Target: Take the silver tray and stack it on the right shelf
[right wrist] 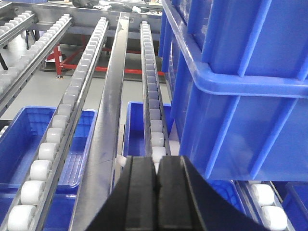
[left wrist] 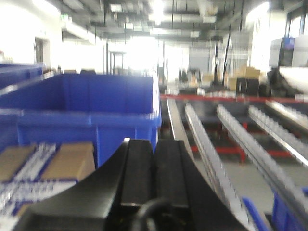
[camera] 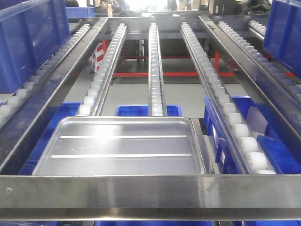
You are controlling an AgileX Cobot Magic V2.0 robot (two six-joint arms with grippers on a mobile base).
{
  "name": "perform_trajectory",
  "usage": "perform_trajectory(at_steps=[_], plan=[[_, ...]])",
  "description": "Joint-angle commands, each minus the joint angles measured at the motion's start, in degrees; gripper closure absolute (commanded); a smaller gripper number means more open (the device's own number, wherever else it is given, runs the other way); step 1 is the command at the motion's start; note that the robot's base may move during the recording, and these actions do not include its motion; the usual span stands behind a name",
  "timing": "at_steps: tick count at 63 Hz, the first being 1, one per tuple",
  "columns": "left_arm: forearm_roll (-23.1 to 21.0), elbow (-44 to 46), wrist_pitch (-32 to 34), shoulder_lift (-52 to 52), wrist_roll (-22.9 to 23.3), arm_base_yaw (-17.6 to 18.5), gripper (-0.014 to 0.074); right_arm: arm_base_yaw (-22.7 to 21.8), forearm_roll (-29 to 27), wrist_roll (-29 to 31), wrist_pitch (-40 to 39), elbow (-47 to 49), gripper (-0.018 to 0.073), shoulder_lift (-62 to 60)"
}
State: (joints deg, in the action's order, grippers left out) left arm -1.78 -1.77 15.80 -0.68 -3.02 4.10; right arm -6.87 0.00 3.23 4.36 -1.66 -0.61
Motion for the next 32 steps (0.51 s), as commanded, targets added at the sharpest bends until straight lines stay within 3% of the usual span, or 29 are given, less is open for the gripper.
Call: perform_trajectory(at_steps=[1, 21, 32], plan=[[0.08, -1.00, 8.66, -1.01, 0.50, 0.21, 0.0697, 0.08, 0.00, 0.26, -6.21, 1.09, 0.0503, -1.16], [-2.25, 4.54, 7.32, -0.28, 0.40, 0.21, 0.0697, 0.08, -1.45, 0.26, -14.80, 6.33, 0.0503, -0.95], [0.07, 18.25, -7.06, 4.23, 0.40, 0.21, 0.0697, 0.08, -1.45, 0.13, -12.24, 18.46, 0.0503, 4.68]])
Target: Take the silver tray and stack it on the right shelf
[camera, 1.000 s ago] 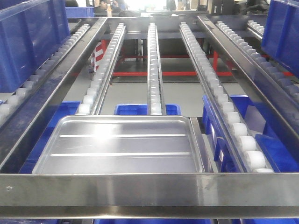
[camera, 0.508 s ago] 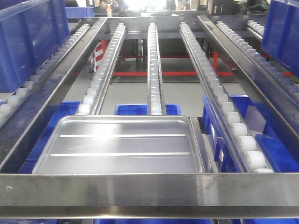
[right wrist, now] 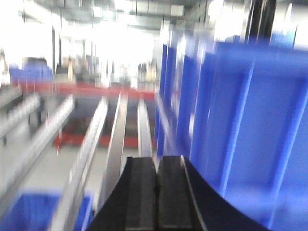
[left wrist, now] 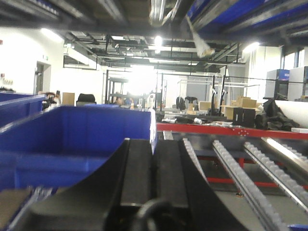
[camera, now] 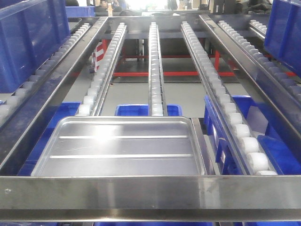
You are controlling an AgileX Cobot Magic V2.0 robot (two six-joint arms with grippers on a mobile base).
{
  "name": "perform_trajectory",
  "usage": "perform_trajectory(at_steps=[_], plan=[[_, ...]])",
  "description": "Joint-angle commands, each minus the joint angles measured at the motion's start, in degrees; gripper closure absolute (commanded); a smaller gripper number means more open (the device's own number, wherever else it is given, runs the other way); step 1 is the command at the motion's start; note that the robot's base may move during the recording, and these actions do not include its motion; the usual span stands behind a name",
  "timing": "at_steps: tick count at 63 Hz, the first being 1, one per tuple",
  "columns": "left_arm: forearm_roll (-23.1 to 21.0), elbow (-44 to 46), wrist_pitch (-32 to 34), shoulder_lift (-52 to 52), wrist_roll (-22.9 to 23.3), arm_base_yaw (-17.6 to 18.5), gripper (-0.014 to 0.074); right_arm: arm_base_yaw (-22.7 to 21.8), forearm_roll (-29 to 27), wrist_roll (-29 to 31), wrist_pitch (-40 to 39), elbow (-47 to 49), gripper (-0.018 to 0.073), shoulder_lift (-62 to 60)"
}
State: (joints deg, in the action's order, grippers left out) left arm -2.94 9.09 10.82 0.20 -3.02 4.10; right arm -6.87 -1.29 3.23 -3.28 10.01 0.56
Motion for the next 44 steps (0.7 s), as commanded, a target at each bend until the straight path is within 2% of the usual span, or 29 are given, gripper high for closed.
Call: perform_trajectory(at_steps=[1, 12, 23, 27, 37, 44], plan=[[1.38, 8.41, -3.14, 3.97, 0.40, 0.21, 0.0697, 0.08, -0.17, 0.04, -4.20, 7.82, 0.0503, 4.24], [1.28, 19.51, -15.23, 12.65, 0.40, 1.63, 0.0697, 0.73, -0.17, -2.81, 3.28, 19.68, 0.0502, 14.06], [-0.29, 26.55, -31.53, 23.32, 0.40, 3.58, 0.0697, 6.13, -0.17, -2.81, 9.23, 22.68, 0.0485, 19.61], [-2.56, 28.33, -34.89, 26.90, 0.40, 4.49, 0.0697, 8.56, -0.17, -2.81, 11.24, 22.68, 0.0424, 21.04], [-8.29, 30.34, -36.06, 34.22, -0.18, 7.89, 0.0697, 15.19, -0.17, -2.81, 13.34, 22.68, 0.0157, 25.25], [-8.65, 31.11, -37.22, 37.61, -0.18, 11.15, 0.0695, 19.99, -0.34, -2.81, 13.34, 22.68, 0.0085, 28.62]])
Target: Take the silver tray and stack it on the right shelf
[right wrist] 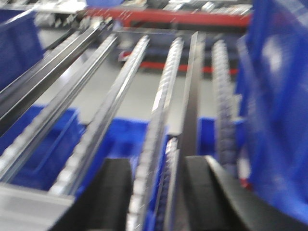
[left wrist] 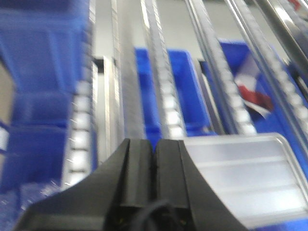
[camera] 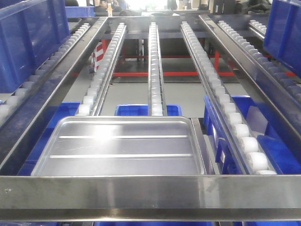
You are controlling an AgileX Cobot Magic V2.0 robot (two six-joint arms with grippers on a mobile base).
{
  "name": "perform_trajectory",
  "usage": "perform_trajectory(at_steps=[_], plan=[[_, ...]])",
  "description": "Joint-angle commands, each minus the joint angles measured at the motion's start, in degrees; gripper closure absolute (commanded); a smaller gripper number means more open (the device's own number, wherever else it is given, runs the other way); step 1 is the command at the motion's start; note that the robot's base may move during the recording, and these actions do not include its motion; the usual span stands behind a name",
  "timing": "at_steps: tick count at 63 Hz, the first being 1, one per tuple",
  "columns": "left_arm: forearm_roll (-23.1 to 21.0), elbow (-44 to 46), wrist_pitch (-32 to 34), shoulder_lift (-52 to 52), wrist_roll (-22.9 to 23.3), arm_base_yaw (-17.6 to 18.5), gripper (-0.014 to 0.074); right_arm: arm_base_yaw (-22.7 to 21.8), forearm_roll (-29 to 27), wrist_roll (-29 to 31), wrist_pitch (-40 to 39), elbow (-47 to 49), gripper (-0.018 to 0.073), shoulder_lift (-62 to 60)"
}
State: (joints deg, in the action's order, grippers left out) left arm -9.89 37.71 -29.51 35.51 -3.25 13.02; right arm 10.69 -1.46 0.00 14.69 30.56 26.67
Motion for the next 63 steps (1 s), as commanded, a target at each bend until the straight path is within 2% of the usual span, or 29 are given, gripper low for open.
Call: perform_trajectory(at_steps=[1, 8, 11, 16, 22, 27, 35, 39, 44, 49, 53, 58, 63], plan=[[-1.71, 2.49, 3.00, 2.61, 0.06, 2.63, 0.0695, 3.02, -0.33, 0.42, -4.62, 2.12, 0.0083, 2.93], [-1.71, 2.53, 2.88, 4.60, 0.06, 5.99, 0.0690, 8.56, -2.58, 0.42, -5.72, 2.12, 0.0079, 6.59], [-1.71, 2.53, 2.88, 5.37, 0.06, 7.09, 0.0661, 10.85, -2.82, 0.42, -6.39, 2.12, 0.0079, 8.09], [-1.87, 2.53, 2.88, 6.70, 0.06, 8.61, 0.0525, 14.99, -2.86, 0.42, -7.81, 2.12, 0.0079, 11.20], [-4.46, 3.19, 2.76, 8.34, 0.06, 9.31, 0.0274, 18.86, -2.86, 0.42, -10.38, 2.12, 0.0079, 15.15], [-6.65, 4.22, 2.76, 9.87, 0.06, 9.31, 0.0184, 20.65, -2.86, 0.42, -12.61, 2.12, 0.0079, 18.18], [-6.84, 6.49, 3.31, 12.61, 0.06, 9.31, 0.0202, 21.25, -3.10, 0.00, -17.11, 2.21, 0.0079, 23.10], [-7.19, 8.35, 1.72, 14.43, 0.06, 9.31, 0.0211, 21.32, -5.88, -2.04, -15.80, 3.53, 0.0079, 24.97], [-7.19, 12.59, -5.50, 17.55, -0.02, 9.31, 0.0212, 21.32, -8.85, -3.61, -7.76, 7.47, 0.0079, 27.69], [-7.19, 16.79, -12.85, 21.35, -0.44, 9.31, 0.0214, 21.32, -8.94, -3.61, 0.01, 11.95, 0.0080, 31.09], [-7.19, 19.32, -16.14, 24.61, -0.44, 9.31, 0.0216, 21.32, -9.25, -3.65, 5.39, 15.74, 0.0081, 34.54], [-7.19, 20.55, -16.08, 27.76, -0.44, 9.79, 0.0216, 21.32, -9.76, -3.99, 11.31, 20.23, 0.0083, 39.54], [-7.19, 20.64, -12.81, 30.71, -0.44, 11.66, 0.0216, 21.32, -9.70, -4.31, 14.94, 23.57, 0.0091, 44.38]])
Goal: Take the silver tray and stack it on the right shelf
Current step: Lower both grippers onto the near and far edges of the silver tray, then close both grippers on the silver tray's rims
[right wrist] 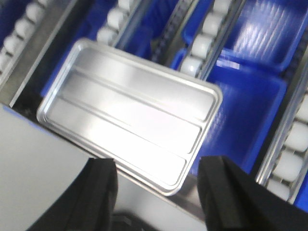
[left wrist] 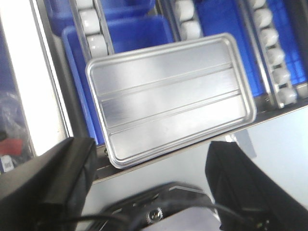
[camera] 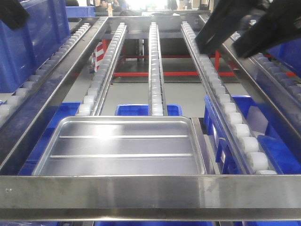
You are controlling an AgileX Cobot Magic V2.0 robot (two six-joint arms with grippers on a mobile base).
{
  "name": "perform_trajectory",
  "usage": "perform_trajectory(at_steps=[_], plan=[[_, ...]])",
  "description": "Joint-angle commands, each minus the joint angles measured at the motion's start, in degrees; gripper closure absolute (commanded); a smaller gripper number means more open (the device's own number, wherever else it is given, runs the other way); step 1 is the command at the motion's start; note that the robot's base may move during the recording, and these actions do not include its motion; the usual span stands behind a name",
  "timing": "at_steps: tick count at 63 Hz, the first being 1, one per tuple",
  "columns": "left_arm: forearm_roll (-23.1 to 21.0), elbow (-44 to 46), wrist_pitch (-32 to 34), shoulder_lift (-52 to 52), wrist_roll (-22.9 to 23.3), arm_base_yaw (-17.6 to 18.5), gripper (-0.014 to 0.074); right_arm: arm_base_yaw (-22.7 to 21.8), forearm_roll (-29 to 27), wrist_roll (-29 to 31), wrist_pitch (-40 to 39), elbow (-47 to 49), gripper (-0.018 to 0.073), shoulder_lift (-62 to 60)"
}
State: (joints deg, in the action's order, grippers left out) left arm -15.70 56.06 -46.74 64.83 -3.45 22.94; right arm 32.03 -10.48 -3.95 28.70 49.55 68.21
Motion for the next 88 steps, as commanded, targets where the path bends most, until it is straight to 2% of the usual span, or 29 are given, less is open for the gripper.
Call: perform_trajectory(at_steps=[1, 5, 11, 19, 28, 37, 49, 62, 72, 88], plan=[[-1.38, 2.29, 5.03, 2.09, -0.24, 2.09, 0.0216, -0.02, -0.62, -0.36, 1.42, 5.29, 0.0094, 4.11], [-1.23, 2.29, 7.23, 4.63, -0.24, 3.79, 0.0216, -0.16, -0.62, -0.56, 2.23, 7.21, 0.0109, 7.73], [-1.23, 2.29, 8.20, 8.43, -0.09, 5.62, 0.0216, -0.20, -0.53, -4.11, 2.72, 9.26, 0.0114, 12.65], [-0.75, 2.29, 8.09, 13.10, 4.53, 6.22, 0.0235, -0.20, 1.95, -7.57, 3.71, 11.49, 0.0114, 16.90], [4.87, 2.42, 7.97, 17.54, 11.07, 6.22, 0.0258, -0.20, 9.61, -14.62, 6.38, 14.04, 0.0114, 20.59], [9.83, 2.42, 7.97, 20.42, 14.51, 6.22, 0.0259, -0.20, 12.80, -19.51, 7.63, 15.58, 0.0114, 22.74], [13.20, 3.59, 8.08, 22.93, 15.82, 6.22, 0.0258, -0.20, 12.61, -20.34, 6.15, 15.77, 0.0114, 24.64], [13.63, 5.60, 8.48, 25.39, 15.91, 6.22, 0.0259, -0.20, 12.34, -20.40, 5.38, 15.70, 0.0114, 27.48], [15.06, 5.73, 9.09, 28.02, 18.62, 6.11, 0.0259, -0.20, 11.54, -20.45, 4.01, 15.70, 0.0114, 28.94], [15.12, 5.73, 10.29, 31.18, 19.22, 6.11, 0.0259, -0.20, 11.54, -20.45, 3.72, 15.70, 0.0114, 31.44]])
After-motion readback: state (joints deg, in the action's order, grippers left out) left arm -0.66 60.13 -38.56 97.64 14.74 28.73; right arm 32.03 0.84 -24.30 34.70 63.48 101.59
